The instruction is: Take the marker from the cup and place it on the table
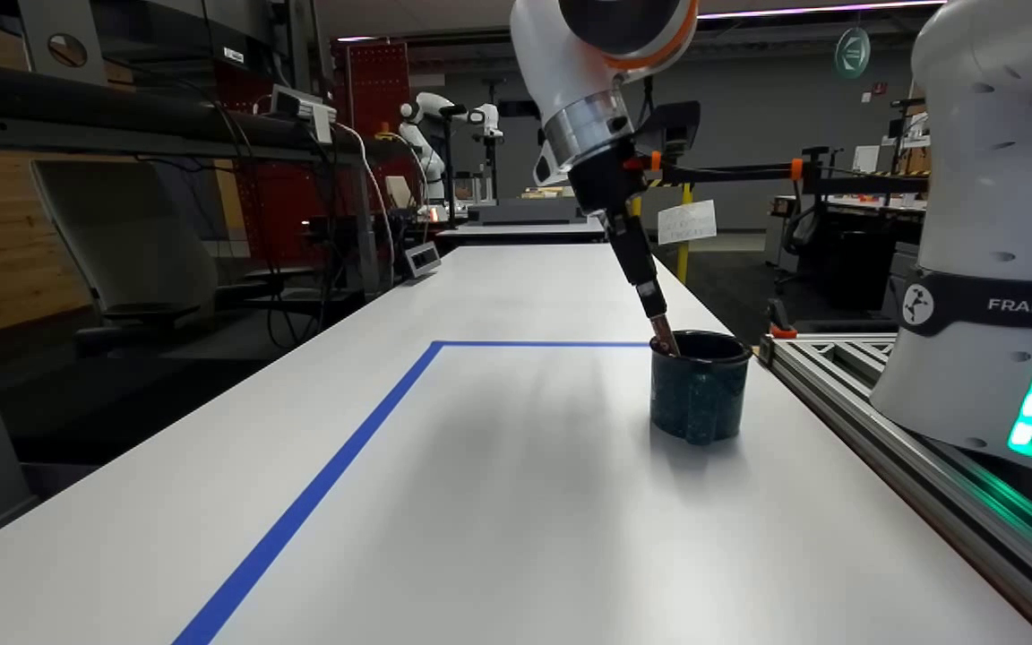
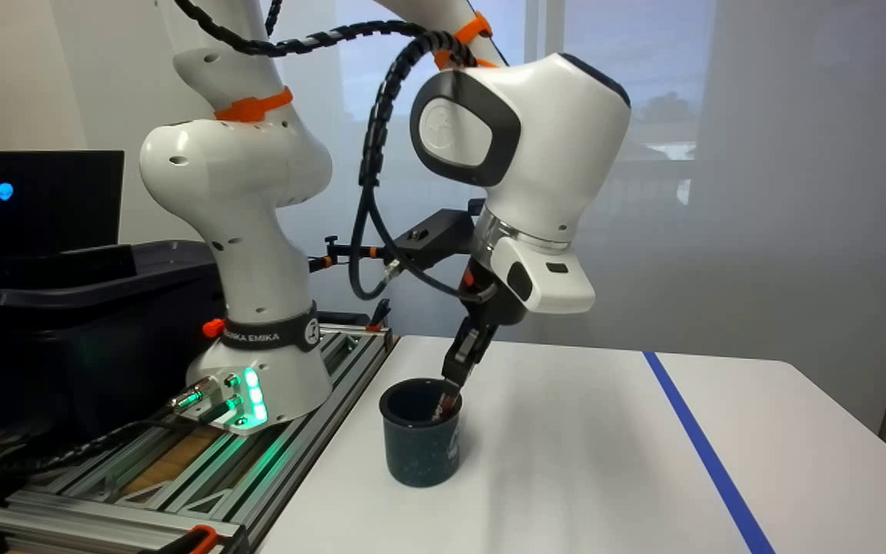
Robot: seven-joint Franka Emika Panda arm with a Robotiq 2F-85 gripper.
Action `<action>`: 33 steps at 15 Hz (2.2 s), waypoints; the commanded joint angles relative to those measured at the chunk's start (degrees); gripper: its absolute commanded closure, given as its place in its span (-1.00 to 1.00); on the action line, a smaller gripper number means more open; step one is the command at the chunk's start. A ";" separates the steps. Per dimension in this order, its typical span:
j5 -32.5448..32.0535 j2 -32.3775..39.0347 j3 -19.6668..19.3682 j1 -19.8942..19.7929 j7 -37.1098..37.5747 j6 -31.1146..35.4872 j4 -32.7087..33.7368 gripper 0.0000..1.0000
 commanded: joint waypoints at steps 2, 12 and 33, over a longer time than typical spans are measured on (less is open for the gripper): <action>2.86 -10.55 -3.37 -1.19 -4.71 -7.50 -0.62 0.88; 20.42 -15.31 -15.69 -4.71 -14.14 -8.18 -1.30 0.88; 29.08 11.47 -6.33 -1.48 -14.53 0.28 3.94 0.88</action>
